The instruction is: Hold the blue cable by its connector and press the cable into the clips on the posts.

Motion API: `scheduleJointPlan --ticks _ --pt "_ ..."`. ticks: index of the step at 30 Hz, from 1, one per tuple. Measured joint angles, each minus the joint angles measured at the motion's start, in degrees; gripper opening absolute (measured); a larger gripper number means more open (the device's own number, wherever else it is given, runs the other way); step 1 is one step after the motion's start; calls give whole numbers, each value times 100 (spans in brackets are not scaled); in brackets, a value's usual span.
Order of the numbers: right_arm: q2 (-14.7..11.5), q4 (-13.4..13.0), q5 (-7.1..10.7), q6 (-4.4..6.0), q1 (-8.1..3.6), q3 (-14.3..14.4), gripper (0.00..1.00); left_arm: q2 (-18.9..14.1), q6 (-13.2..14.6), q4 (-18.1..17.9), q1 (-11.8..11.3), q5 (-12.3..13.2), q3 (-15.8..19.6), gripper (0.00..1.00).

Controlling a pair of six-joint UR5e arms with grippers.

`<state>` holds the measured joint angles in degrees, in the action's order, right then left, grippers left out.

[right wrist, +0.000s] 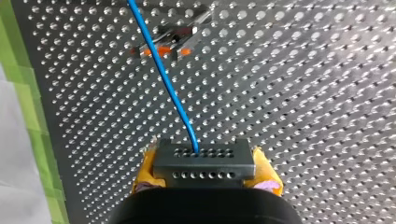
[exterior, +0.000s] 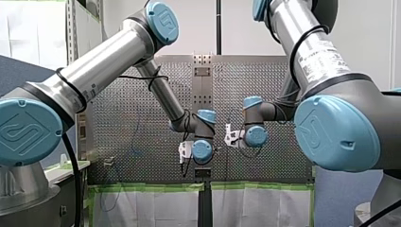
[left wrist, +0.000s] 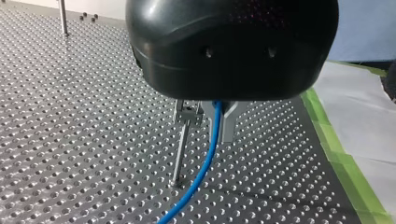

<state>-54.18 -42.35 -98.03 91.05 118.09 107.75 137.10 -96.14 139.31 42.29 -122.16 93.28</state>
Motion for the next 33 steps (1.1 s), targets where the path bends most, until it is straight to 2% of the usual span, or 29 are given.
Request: scheduleJointPlan --ticks 5,8,15,19,28,30,33 --pt "215 -122 213 -3 -114 2 0 2 -9 -117 7 -20 0 1" --pt "386 -232 388 30 -185 1 0 3 -15 -180 18 -22 -1 1" --pt "513 -578 793 271 -389 2 0 130 -14 -142 55 -16 -51 1" --pt "532 -739 977 333 -528 0 0 233 -15 -103 73 -67 -162 1" --pt "641 -812 1478 237 -1017 -1 0 257 9 -80 167 -379 -434 1" --pt "650 -819 1584 222 -1095 -6 0 266 11 -63 211 -462 -506 1" --pt "655 -845 1735 180 -1125 -35 0 349 12 19 274 -599 -654 1"
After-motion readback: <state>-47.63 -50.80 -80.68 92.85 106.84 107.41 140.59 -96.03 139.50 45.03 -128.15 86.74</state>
